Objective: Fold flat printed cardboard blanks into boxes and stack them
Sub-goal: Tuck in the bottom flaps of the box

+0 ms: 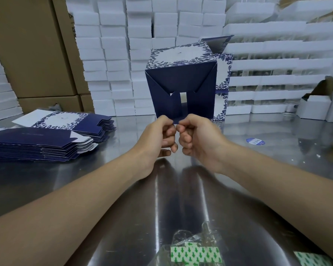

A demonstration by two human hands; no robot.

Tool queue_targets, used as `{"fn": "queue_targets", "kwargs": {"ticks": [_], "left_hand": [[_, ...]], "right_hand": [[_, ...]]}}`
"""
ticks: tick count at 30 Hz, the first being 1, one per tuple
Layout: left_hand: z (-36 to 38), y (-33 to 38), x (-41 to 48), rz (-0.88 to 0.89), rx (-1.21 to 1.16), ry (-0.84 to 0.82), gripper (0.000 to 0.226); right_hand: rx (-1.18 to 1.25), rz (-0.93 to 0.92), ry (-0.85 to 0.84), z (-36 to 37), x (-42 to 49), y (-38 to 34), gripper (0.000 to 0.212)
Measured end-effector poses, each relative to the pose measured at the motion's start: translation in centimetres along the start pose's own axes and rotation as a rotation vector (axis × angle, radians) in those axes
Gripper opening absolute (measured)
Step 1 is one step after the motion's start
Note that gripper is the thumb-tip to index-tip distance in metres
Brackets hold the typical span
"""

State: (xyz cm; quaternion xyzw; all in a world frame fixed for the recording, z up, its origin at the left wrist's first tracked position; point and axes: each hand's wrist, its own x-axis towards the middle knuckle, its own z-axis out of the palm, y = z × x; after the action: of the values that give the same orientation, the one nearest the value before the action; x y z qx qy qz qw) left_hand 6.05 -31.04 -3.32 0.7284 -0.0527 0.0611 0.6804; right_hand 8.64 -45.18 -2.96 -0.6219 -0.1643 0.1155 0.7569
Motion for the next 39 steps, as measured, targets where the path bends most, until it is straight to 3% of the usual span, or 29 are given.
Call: {"fn": "queue_targets", "kwargs": {"ticks": [4,11,20,24,28,31,36,39], "left_hand": [[0.0,0.3,0.0,0.021,-0.027,0.033,0.041],[0.0,0.6,-0.2,0.04,0.016,0.06,0.047],[0.0,0.4,-0.3,0.046,-0.054,0.0,0.047],[-0.3,0.5,-0.2,0.002,-0.072,0.036,0.048],[-0.6,0.5,-0.2,-0.018,-0.044,0.039,0.04],[-0.5,0.2,-0.1,0.0,-0.025,0.137,0.01],[-1.0,0.0,0.3,0.125,-0.112,0.25,0.07],[-0.9,0.2,0.3,0.187,-0.137,0.264,0.058]], "right_hand": [[-0.013,0.021,-0.025,0.2,0.0,0.0,0.032],[0.008,-0.007,0.074,0.3,-0.2,0.3,0.033],[0.055,0.035,-0.037,0.5,-0.3,-0.2,0.036],[0.015,0.029,0.046,0.3,-0.2,0.1,0.029],[0.019,0.016,0.101,0.0,0.0,0.0,0.027],[-0.025,0.023,0.116,-0.2,-0.1,-0.2,0.026],[-0.164,0.093,0.09,-0.6,-0.1,-0.3,0.025],[-0.22,0.145,0.107,-0.6,-0.1,-0.1,0.018]]}}
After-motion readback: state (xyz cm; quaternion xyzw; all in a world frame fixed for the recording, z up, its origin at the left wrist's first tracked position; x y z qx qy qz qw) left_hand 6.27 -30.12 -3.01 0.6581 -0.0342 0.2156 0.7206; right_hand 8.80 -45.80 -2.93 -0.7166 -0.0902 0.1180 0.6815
